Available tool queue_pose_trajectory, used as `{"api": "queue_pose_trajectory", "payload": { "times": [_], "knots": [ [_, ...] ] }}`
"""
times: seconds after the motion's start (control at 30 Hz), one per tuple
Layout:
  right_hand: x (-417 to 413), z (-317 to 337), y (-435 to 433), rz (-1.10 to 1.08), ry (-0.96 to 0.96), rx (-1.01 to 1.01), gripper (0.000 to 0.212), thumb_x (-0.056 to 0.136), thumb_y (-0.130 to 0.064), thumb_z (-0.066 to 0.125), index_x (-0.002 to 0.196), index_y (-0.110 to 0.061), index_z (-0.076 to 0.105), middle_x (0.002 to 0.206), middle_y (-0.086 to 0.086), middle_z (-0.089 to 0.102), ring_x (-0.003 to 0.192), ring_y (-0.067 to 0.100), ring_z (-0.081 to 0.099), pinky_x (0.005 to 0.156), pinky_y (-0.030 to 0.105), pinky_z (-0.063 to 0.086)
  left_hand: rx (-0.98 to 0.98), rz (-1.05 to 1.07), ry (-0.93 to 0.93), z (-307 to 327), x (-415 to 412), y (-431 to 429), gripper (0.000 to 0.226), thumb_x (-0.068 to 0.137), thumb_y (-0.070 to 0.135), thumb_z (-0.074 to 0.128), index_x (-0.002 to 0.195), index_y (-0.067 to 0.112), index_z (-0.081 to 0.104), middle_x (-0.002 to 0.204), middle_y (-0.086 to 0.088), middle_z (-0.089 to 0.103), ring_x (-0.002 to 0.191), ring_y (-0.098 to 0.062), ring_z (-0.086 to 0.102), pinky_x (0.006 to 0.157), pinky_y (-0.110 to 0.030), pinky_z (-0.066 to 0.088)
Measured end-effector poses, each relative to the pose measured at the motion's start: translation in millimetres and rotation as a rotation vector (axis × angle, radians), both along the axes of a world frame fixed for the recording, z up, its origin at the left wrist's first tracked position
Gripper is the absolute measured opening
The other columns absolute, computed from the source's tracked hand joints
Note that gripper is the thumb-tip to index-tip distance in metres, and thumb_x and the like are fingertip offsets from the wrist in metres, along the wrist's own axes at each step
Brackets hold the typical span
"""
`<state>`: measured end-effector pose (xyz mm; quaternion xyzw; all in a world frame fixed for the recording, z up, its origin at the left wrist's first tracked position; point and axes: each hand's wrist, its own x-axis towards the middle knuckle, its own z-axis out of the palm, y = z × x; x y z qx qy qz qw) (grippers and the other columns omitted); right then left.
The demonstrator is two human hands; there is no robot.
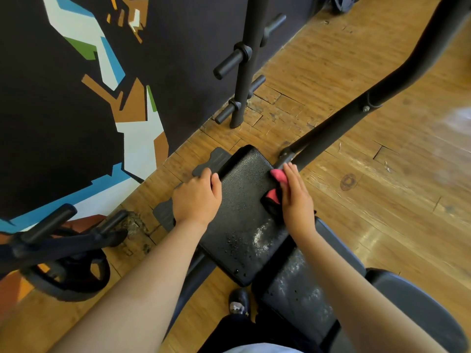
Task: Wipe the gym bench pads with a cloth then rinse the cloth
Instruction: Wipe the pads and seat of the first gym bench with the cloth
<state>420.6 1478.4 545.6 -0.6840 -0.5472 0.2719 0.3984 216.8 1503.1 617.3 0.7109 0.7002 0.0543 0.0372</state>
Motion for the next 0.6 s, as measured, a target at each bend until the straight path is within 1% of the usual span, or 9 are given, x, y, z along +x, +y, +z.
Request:
{"api": "queue_pose_trajectory", "payload": {
  "times": [0.07,0.13,0.23,0.33,0.47,0.53,0.6],
  "knots": [
    [-2.9,-1.1,-6.7,-0.012,0.015,0.001,0.042,0.102,-0.017,0.044,0.144,-0.016,0.042,0.153,0.000,0.031,0.141,0.012,0.025,0.118,0.031,0.019,-0.002,-0.001,0.001,-0.1,0.0,-0.2,0.037,0.104,0.036,0.027,0.089,0.016,0.055,0.062,-0.002,0.057,0.051,-0.021,0.054,0.047,-0.028,0.044],
    [-9.4,-5.9,-26.6,0.018,-0.038,0.023,0.044,0.102,-0.013,0.044,0.146,-0.017,0.039,0.153,-0.007,0.024,0.143,0.010,0.017,0.120,0.035,0.015,0.003,-0.003,0.007,-0.2,-0.4,-0.3,0.038,0.104,0.036,0.027,0.089,0.016,0.055,0.062,-0.002,0.057,0.051,-0.020,0.054,0.046,-0.027,0.042],
    [-11.7,-15.0,-51.3,0.072,-0.058,0.035,0.048,0.100,-0.007,0.046,0.146,-0.018,0.038,0.154,-0.008,0.022,0.146,0.008,0.014,0.120,0.033,0.014,0.004,-0.007,0.005,-0.5,-0.6,-0.1,0.038,0.104,0.035,0.027,0.087,0.015,0.055,0.061,-0.002,0.056,0.050,-0.021,0.053,0.045,-0.028,0.041],
    [-1.8,-12.5,-37.3,0.067,-0.056,0.030,0.047,0.100,-0.007,0.046,0.146,-0.015,0.039,0.154,-0.007,0.022,0.146,0.010,0.014,0.120,0.031,0.010,0.006,-0.006,-0.008,-1.0,-0.2,0.0,0.038,0.104,0.035,0.028,0.086,0.015,0.055,0.061,-0.003,0.056,0.049,-0.021,0.053,0.045,-0.028,0.043],
    [-0.6,-5.4,-16.2,-0.046,-0.016,-0.013,0.042,0.103,-0.011,0.040,0.145,-0.012,0.039,0.154,0.000,0.027,0.139,0.007,0.014,0.120,0.036,0.014,0.012,-0.013,-0.009,-3.1,-1.1,0.8,0.038,0.104,0.034,0.027,0.085,0.014,0.053,0.060,-0.004,0.055,0.047,-0.021,0.049,0.043,-0.025,0.034],
    [-4.8,-5.8,-24.7,-0.054,-0.002,-0.021,0.044,0.103,-0.011,0.039,0.147,-0.015,0.037,0.154,-0.004,0.023,0.141,0.007,0.011,0.120,0.035,0.011,0.011,-0.013,-0.014,-3.9,-1.6,0.9,0.038,0.104,0.034,0.027,0.087,0.014,0.054,0.060,-0.004,0.055,0.047,-0.021,0.049,0.043,-0.025,0.035],
    [-11.7,-9.5,-44.8,-0.022,-0.029,-0.009,0.048,0.101,-0.007,0.043,0.148,-0.017,0.034,0.154,-0.010,0.015,0.145,0.007,0.010,0.120,0.029,0.008,0.018,-0.016,-0.018,-4.4,-1.9,0.4,0.039,0.103,0.034,0.026,0.087,0.013,0.054,0.060,-0.004,0.055,0.046,-0.021,0.048,0.043,-0.025,0.034]
  ]
}}
